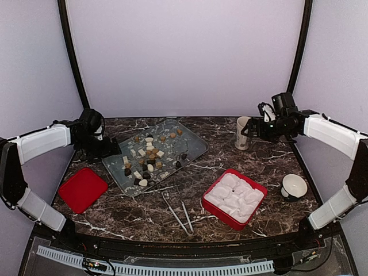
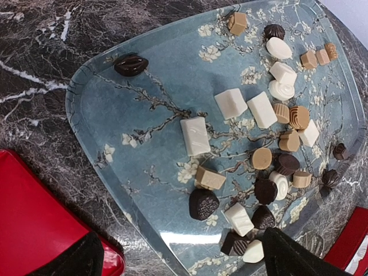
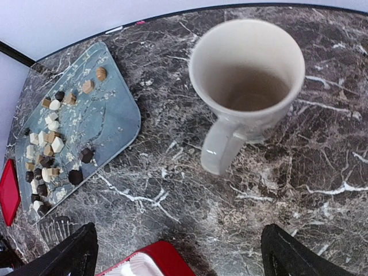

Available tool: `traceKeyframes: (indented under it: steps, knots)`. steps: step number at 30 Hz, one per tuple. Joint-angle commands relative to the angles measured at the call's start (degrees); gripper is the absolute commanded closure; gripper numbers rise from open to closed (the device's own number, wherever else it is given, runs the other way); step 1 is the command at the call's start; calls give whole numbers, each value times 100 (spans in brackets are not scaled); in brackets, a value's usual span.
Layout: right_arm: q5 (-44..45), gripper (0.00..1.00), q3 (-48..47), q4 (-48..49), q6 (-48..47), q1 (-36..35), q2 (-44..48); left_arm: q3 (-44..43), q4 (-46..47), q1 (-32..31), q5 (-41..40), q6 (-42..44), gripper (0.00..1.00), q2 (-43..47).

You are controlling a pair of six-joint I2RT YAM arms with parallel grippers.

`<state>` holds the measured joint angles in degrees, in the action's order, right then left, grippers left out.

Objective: Pack the chocolate

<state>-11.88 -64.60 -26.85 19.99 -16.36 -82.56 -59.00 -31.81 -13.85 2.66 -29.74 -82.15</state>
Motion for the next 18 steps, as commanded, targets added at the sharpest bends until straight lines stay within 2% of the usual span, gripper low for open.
traceKeyframes:
  steps: [1, 7, 11, 18]
  knots:
    - [35, 1, -751, -421, -126, -237, -248, -54, -88, -39, -71, -439, 1, 383]
    - [54, 1, -1646, -1113, -133, -843, -728, 383, 21, -51, -234, -827, 1, 1264]
    - [103, 1, -2402, -1667, -19, -1337, -1297, 622, -76, -60, -786, -896, 1, 1777]
    - [109, 1, -4109, -2629, 9, -2235, -2735, 70, -845, -72, -432, 277, 1, 1209]
